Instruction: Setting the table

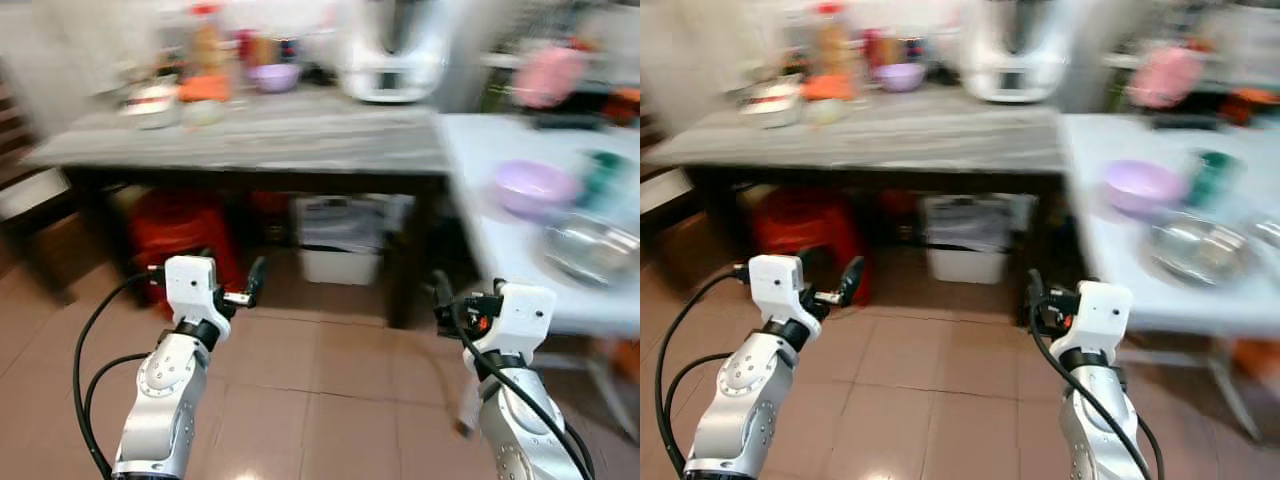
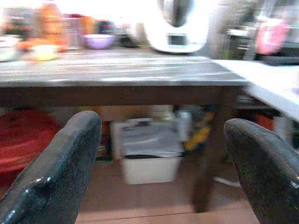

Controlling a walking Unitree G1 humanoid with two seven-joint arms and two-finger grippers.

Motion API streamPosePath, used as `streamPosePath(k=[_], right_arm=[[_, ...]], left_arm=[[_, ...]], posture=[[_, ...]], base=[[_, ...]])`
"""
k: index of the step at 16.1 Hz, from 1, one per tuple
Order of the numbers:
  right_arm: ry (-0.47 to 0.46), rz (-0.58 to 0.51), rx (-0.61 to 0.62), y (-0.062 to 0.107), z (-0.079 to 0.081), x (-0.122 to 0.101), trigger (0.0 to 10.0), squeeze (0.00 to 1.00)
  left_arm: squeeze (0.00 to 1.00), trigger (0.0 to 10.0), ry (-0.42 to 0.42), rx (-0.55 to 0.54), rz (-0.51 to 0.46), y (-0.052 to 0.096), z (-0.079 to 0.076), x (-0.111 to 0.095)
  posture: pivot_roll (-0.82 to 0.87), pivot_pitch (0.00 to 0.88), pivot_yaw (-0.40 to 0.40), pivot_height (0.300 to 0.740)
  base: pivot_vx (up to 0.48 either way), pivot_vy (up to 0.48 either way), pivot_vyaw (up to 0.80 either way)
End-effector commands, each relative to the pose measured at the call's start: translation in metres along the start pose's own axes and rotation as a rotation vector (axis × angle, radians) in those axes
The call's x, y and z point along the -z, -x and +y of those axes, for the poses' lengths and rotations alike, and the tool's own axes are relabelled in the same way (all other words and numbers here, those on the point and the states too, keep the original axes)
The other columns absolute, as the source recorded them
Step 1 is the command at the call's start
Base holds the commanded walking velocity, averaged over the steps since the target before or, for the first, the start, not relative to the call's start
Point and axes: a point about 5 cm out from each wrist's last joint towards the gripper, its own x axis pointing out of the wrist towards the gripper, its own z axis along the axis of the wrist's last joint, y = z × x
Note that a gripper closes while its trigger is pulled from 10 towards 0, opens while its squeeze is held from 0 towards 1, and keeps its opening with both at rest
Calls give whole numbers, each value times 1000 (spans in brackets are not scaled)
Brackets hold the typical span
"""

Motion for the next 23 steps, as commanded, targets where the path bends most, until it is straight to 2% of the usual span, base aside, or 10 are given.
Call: streamPosePath(k=[1, 17, 23], right_arm=[[-2, -18, 6, -1, -2, -5, 10000, 0], [-4, -22, -1, -4, 4, -3, 10000, 0], [-2, -24, 3, -6, 3, -3, 10000, 0]], left_arm=[[0, 10000, -3, 16, -6, -2, -3, -3], [0, 10000, -7, 20, 4, -4, -3, -3], [0, 10000, -4, 38, -4, -6, -3, -4]], posture=[[-13, 0, 30, 740], [-4, 0, 41, 740], [-2, 0, 45, 740]], base=[[0, -446, -488], [0, -474, 0], [0, -45, 0]])
